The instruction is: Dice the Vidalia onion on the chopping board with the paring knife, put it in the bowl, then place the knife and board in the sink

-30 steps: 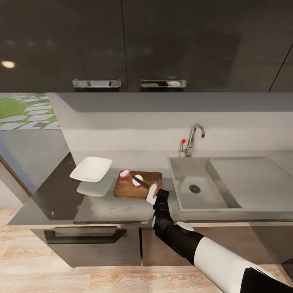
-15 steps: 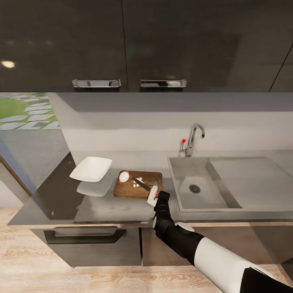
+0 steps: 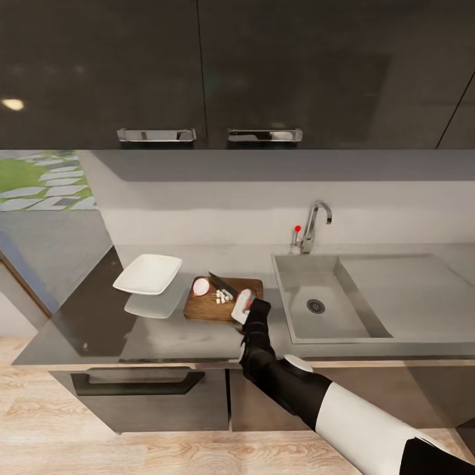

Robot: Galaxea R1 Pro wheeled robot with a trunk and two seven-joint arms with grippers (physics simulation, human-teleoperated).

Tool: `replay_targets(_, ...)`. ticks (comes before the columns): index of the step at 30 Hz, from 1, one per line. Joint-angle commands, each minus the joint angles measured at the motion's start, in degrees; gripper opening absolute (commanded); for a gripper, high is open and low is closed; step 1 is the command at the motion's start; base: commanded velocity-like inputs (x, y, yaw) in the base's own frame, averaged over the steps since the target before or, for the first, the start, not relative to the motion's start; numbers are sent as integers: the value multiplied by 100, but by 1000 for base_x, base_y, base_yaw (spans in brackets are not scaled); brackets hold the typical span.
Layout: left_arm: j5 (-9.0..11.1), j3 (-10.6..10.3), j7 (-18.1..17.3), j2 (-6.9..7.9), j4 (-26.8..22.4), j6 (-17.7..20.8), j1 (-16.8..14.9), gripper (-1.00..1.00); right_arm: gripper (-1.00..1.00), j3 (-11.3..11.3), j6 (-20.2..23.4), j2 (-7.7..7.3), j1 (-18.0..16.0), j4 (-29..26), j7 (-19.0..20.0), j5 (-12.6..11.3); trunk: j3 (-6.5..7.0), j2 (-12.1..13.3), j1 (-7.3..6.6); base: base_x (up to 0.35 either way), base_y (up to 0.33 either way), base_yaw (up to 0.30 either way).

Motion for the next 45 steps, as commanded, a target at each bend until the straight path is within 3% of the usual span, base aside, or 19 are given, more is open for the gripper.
replay_targets(1, -33, 22, -31, -8, -6, -13, -1, 100, -100, 22, 59, 1, -10, -18, -23, -4, -11, -12, 4, 0, 0, 0)
replay_targets(20, -33, 13, -31, -8, -15, -9, -1, 100, -100, 75, 76, 31, -7, 61, 22, 24, -11, -12, 4, 116, 105, 0)
replay_targets(34, -33, 13, -31, -8, -15, -10, -1, 100, -100, 76, 76, 5, -9, 113, 591, 24, -11, -12, 4, 21, 26, 0)
replay_targets(45, -33, -4, -31, -8, -15, -9, -1, 100, -100, 83, 76, 19, -7, 360, 623, 24, -11, -12, 4, 0, 0, 0)
